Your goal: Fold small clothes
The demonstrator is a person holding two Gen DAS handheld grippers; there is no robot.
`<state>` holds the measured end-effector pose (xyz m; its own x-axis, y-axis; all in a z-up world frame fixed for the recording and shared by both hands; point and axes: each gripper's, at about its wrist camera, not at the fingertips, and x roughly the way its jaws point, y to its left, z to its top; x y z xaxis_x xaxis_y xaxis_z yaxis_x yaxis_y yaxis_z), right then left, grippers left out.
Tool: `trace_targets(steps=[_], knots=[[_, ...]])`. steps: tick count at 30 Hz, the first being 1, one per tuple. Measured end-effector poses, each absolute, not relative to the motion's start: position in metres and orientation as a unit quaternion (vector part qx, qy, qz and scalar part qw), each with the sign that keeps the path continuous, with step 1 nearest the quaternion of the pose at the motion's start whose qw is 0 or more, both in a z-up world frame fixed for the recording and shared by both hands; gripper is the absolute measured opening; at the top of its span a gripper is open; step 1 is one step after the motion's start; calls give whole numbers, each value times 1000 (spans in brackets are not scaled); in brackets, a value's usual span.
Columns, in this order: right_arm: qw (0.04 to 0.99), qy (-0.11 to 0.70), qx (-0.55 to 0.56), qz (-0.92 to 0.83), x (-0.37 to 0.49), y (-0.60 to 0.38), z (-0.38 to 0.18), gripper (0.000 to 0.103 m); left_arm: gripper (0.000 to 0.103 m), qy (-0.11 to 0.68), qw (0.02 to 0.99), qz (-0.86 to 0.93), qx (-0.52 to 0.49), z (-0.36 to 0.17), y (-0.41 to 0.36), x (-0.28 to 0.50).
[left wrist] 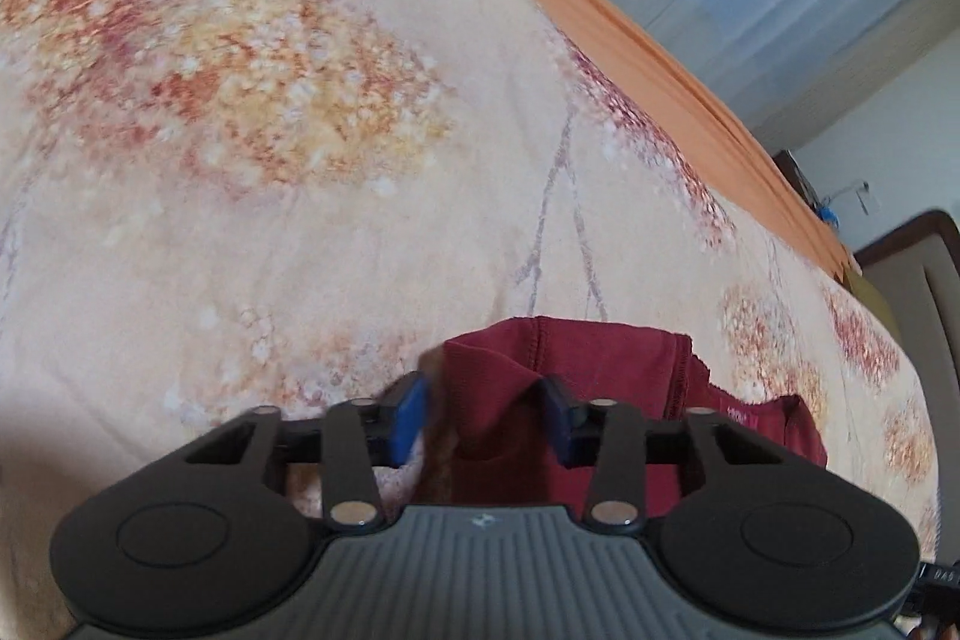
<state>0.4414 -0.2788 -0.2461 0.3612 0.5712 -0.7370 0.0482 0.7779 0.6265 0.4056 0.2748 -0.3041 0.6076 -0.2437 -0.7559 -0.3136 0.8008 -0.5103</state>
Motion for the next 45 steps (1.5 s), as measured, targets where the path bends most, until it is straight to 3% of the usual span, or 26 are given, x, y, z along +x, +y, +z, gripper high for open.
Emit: trace_targets(steps=[1,4,9,21,23,25,27,30,37,39,41,45], knots=[[774,539,286,170,442,-278,-246,5,27,443,843,15,-305,-303,272,407],[774,541,285,167,442,-278,-246,5,21,441,856,7,-271,-294,263,409],[771,544,286,168,443,-275,-250,5,20,448,868,4,-214,-282,251,412],[775,529,295,181,453,-269,-241,5,10,409,887,9,-216,-252,255,407],[771,512,324,196,454,-274,-238,5,2,377,894,21,-243,-244,264,403],[750,474,402,226,452,-286,-239,5,2,355,894,38,-270,-240,277,402],[753,462,413,223,453,-293,-242,5,2,369,891,64,-258,-243,284,407],[760,513,358,176,458,-293,-255,5,2,408,882,53,-230,-250,284,414],[763,517,343,181,449,-296,-259,5,12,483,848,4,-217,-277,268,410],[763,519,340,183,449,-295,-259,5,22,496,838,1,-227,-288,266,412],[762,521,338,185,450,-292,-260,5,45,500,831,1,-244,-297,265,413],[760,524,333,189,452,-290,-261,5,52,496,824,3,-274,-309,265,421]])
